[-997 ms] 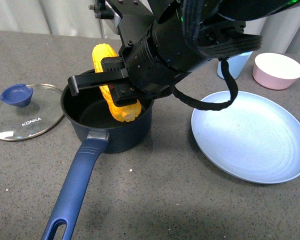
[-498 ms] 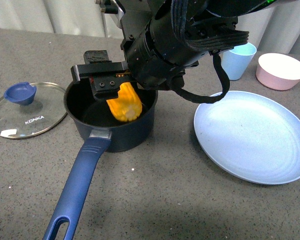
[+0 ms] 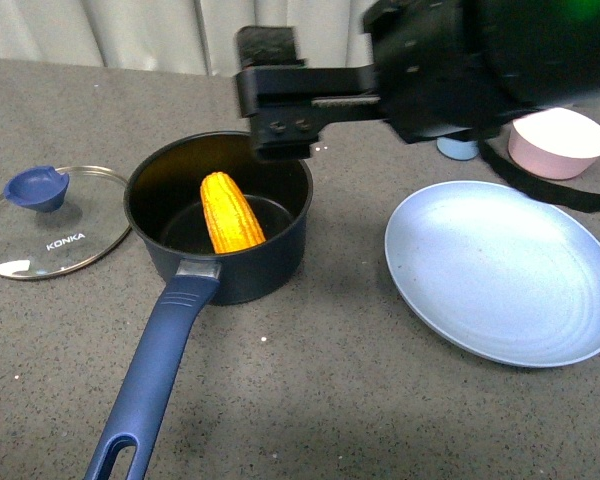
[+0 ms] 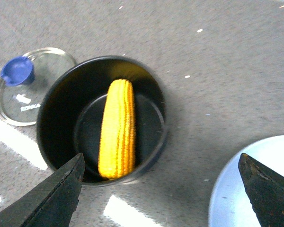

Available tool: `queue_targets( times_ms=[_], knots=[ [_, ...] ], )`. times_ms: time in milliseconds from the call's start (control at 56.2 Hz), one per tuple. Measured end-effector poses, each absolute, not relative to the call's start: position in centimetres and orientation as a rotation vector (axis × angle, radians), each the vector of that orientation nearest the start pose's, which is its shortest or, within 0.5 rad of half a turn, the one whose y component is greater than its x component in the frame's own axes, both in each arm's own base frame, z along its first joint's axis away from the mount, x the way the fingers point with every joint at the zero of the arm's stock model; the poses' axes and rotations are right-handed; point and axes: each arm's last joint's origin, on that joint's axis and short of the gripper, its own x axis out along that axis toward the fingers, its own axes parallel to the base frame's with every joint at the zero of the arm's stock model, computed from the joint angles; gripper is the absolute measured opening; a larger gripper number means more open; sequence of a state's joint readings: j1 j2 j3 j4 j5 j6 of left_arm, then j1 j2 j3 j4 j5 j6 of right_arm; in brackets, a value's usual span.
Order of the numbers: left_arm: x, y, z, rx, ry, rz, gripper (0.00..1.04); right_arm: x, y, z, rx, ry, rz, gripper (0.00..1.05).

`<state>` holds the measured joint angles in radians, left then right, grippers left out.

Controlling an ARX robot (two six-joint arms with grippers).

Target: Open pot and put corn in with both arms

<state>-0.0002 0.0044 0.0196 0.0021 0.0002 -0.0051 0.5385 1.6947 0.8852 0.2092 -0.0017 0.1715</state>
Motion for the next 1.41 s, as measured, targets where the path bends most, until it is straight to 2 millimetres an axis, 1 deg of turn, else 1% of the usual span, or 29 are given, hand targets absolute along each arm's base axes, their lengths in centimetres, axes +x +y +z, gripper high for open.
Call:
queue_targets(
  times_ms=[71,89,125,214,320,338,409,481,534,623,694,819,943,997,1032,1050,1068,1121,1139,1175,1192,1317,1388,1406],
  knots=[
    [9.7,0.0,17.0,-0.005,-0.017,0.000,0.98,27.8,14.9,17.8,-0.011,0.585,0.404,0.95],
    [9.7,0.0,17.0,-0.005,-0.017,0.000,0.98,27.5,14.6,17.8,-0.013,0.583,0.397,0.95],
    [9.7,0.0,17.0,-0.005,-0.017,0.000,0.98,26.5,13.2,17.6,-0.022,0.581,0.365,0.95],
    [9.7,0.0,17.0,-0.005,-0.017,0.000,0.98,24.6,10.5,17.1,-0.031,0.547,0.288,0.95],
    [9.7,0.0,17.0,-0.005,-0.017,0.000,0.98,22.1,7.7,17.4,-0.042,0.471,0.204,0.95],
    [9.7,0.0,17.0,-0.005,-0.017,0.000,0.98,22.0,7.5,17.4,-0.046,0.469,0.199,0.95],
    [9.7,0.0,17.0,-0.005,-0.017,0.000,0.98,19.6,6.0,17.7,-0.080,0.430,0.154,0.95],
    [9.7,0.0,17.0,-0.005,-0.017,0.000,0.98,18.3,5.3,17.6,-0.107,0.416,0.134,0.95],
    [9.7,0.0,17.0,-0.005,-0.017,0.000,0.98,16.8,4.7,17.4,-0.124,0.421,0.119,0.95],
    [9.7,0.0,17.0,-0.005,-0.017,0.000,0.98,15.2,4.0,16.8,-0.141,0.440,0.093,0.95],
    [9.7,0.0,17.0,-0.005,-0.017,0.000,0.98,14.0,3.5,16.5,-0.148,0.423,0.070,0.95],
    [9.7,0.0,17.0,-0.005,-0.017,0.000,0.98,12.8,2.8,16.6,-0.126,0.381,0.061,0.95],
    [9.7,0.0,17.0,-0.005,-0.017,0.000,0.98,12.6,2.6,16.9,-0.116,0.353,0.051,0.95],
    [9.7,0.0,17.0,-0.005,-0.017,0.000,0.98,12.7,2.5,16.5,-0.088,0.267,0.024,0.89],
    [9.7,0.0,17.0,-0.005,-0.017,0.000,0.98,12.6,2.4,15.8,-0.064,0.192,0.019,0.82],
    [9.7,0.0,17.0,-0.005,-0.017,0.000,0.98,12.5,2.3,15.7,-0.049,0.137,0.016,0.78],
    [9.7,0.0,17.0,-0.005,-0.017,0.000,0.98,12.4,2.2,15.7,-0.038,0.099,0.015,0.75],
    [9.7,0.0,17.0,-0.005,-0.017,0.000,0.98,12.3,1.9,16.6,-0.015,0.015,0.008,0.64],
    [9.7,0.0,17.0,-0.005,-0.017,0.000,0.98,12.2,1.9,16.7,-0.014,0.006,0.010,0.62],
    [9.7,0.0,17.0,-0.005,-0.017,0.000,0.98,12.1,1.7,16.9,-0.010,-0.010,0.008,0.55],
    [9.7,0.0,17.0,-0.005,-0.017,0.000,0.98,12.0,1.6,16.9,-0.010,-0.011,0.007,0.53],
    [9.7,0.0,17.0,-0.005,-0.017,0.000,0.98,11.8,1.2,16.8,-0.010,-0.005,0.005,0.32],
    [9.7,0.0,17.0,-0.005,-0.017,0.000,0.98,11.6,0.8,16.8,-0.010,-0.002,0.035,0.19],
    [9.7,0.0,17.0,-0.005,-0.017,0.000,0.98,11.6,0.7,16.8,-0.011,-0.003,0.037,0.18]
  ],
)
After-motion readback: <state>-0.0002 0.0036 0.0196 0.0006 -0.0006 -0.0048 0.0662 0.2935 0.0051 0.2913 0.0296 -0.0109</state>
